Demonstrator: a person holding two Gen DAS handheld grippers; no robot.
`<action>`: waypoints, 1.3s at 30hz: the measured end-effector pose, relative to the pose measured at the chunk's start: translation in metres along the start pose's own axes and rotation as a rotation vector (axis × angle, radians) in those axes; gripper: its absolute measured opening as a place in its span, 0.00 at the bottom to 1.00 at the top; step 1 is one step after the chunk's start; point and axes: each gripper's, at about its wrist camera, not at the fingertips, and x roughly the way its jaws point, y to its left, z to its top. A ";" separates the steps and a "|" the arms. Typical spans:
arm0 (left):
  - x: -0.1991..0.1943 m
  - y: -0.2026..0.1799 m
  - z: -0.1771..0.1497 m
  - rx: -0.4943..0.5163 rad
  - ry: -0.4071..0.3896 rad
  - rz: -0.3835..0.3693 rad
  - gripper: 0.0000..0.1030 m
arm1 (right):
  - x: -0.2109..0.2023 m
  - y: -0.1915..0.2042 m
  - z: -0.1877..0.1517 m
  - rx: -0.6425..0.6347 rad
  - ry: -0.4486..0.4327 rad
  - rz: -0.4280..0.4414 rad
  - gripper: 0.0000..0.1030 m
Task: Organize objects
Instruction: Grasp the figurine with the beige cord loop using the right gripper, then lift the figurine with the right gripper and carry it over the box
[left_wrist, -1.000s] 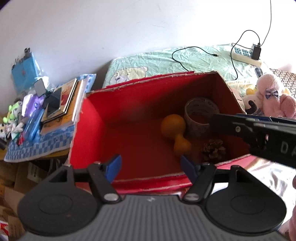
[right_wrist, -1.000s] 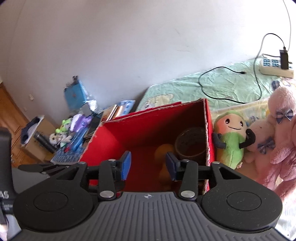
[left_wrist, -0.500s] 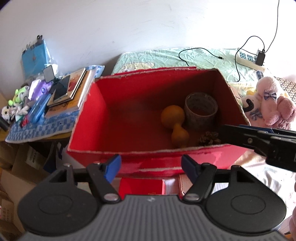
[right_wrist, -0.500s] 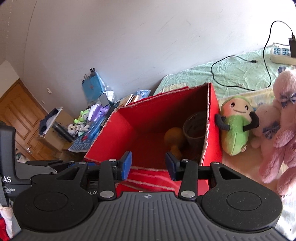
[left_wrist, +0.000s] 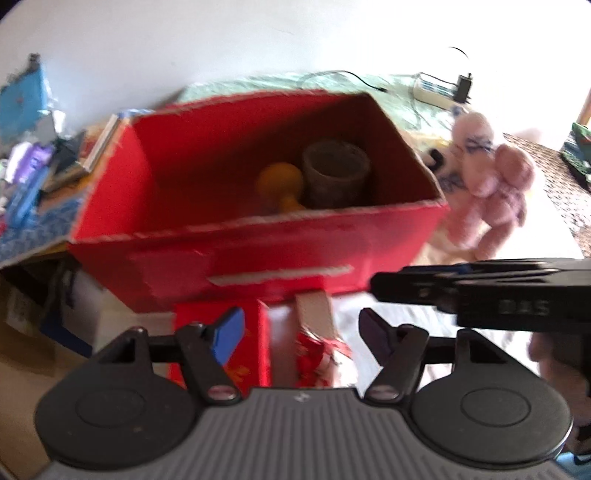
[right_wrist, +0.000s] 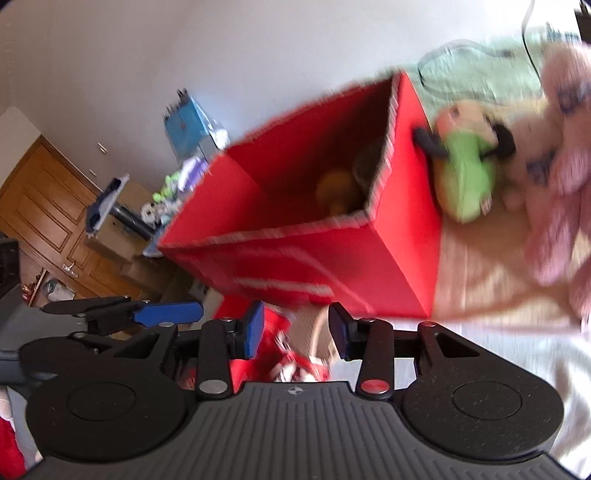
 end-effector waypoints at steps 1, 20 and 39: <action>0.003 -0.002 -0.003 0.002 0.010 -0.016 0.67 | 0.003 -0.003 -0.002 0.015 0.021 0.003 0.41; 0.058 0.000 -0.028 -0.009 0.146 -0.152 0.53 | 0.037 -0.021 -0.021 0.150 0.197 0.035 0.35; 0.074 -0.002 -0.036 0.101 0.156 -0.115 0.56 | 0.065 -0.018 -0.022 0.233 0.270 0.104 0.27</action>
